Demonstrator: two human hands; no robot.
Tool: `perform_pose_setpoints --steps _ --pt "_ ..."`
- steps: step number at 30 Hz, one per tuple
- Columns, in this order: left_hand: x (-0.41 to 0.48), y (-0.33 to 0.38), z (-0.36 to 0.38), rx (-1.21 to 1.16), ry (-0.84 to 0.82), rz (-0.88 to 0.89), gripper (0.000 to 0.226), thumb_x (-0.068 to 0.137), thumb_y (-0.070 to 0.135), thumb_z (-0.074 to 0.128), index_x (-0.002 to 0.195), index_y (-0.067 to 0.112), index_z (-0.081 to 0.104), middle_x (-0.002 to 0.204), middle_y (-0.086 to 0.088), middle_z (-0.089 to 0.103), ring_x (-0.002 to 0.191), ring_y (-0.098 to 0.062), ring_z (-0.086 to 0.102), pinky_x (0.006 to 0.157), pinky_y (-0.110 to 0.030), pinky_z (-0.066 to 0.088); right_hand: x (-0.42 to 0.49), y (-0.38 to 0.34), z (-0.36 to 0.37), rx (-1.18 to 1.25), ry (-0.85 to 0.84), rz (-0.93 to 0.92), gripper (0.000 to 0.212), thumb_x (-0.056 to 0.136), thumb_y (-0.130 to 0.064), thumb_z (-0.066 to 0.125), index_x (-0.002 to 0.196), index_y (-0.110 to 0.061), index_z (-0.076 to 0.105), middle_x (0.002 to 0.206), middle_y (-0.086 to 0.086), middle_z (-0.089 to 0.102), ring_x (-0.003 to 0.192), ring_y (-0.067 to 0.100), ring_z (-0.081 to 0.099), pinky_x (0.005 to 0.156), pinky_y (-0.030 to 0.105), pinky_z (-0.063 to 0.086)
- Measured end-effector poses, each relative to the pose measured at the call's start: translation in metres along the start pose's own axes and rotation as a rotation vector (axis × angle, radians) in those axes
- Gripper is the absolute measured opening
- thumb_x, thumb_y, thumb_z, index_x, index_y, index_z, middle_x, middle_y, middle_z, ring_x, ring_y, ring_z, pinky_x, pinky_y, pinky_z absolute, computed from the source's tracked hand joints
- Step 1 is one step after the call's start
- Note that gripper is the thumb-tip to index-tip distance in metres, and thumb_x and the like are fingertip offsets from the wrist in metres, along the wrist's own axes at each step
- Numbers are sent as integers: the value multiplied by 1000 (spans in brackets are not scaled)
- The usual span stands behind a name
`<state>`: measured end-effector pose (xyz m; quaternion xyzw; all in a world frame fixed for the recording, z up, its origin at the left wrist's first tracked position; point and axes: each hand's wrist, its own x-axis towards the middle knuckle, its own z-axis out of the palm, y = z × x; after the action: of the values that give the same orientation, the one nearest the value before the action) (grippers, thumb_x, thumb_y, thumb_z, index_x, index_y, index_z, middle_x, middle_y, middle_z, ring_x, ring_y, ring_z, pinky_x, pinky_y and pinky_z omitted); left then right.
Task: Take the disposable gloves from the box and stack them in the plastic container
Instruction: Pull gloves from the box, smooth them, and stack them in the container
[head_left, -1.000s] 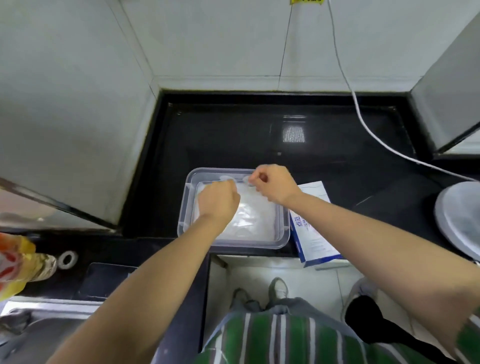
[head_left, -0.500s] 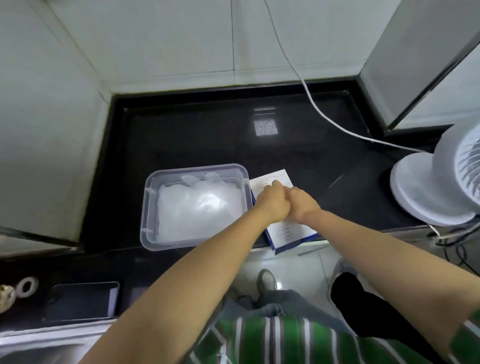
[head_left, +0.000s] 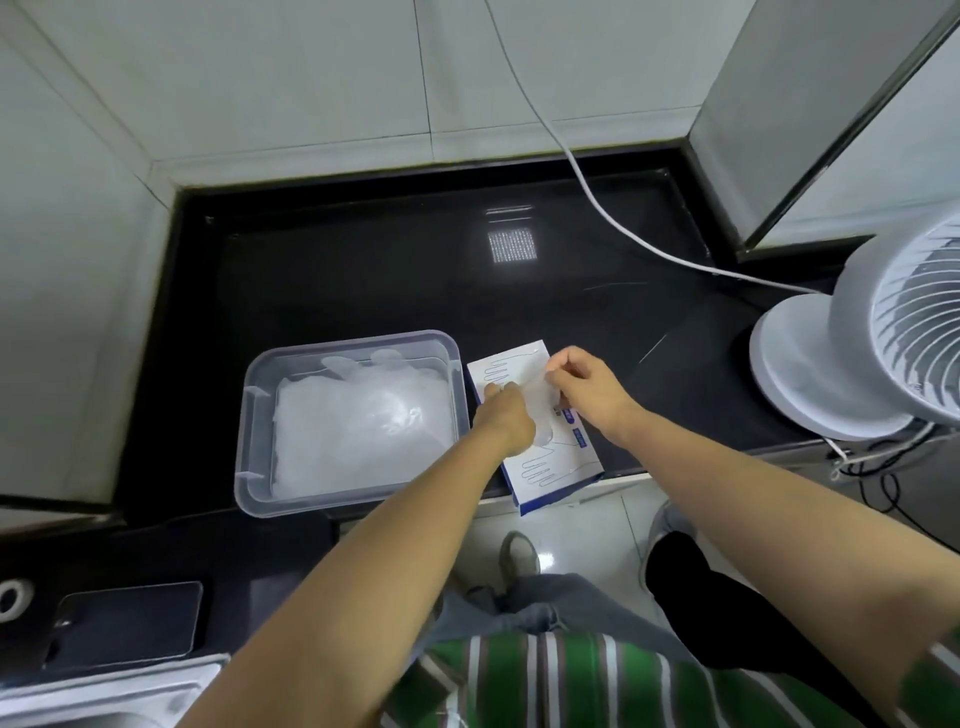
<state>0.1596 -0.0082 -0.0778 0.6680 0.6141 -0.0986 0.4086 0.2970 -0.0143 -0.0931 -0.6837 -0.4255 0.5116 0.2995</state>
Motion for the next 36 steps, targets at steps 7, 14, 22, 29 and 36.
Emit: perform_pose_setpoints --steps 7,14,22,29,36 --pt "6 1 1 -61 44 -33 41 96 11 55 135 8 43 134 -12 41 98 -25 59 73 -27 49 7 -6 -5 34 47 -28 22 93 -15 63 80 3 61 74 8 63 66 16 58 70 34 52" --pt "13 1 2 -365 137 -58 68 90 25 68 141 18 24 124 -8 46 99 -23 59 65 -23 48 8 -20 -14 141 -10 -37 45 95 -30 60 57 -11 46 61 7 49 62 17 49 69 28 47" --pt "10 1 -32 -626 438 261 13 93 19 59 101 11 65 100 -6 65 92 -19 63 74 -27 49 6 -38 -26 285 -100 -100 43 93 -35 65 85 7 67 83 19 68 77 22 65 72 28 55" --pt "-10 -20 -81 -1196 374 -8 18 94 11 48 85 6 63 87 -10 65 74 -22 63 55 -27 51 8 -58 -18 365 -229 -94 14 86 -12 72 81 -10 59 80 10 57 74 20 55 78 37 48" --pt "-39 -72 -102 -1389 289 5 34 97 26 41 97 1 64 88 -16 69 79 -32 70 62 -37 58 3 -88 18 349 -98 -135 40 93 -30 66 94 10 65 87 16 64 80 25 59 76 39 48"
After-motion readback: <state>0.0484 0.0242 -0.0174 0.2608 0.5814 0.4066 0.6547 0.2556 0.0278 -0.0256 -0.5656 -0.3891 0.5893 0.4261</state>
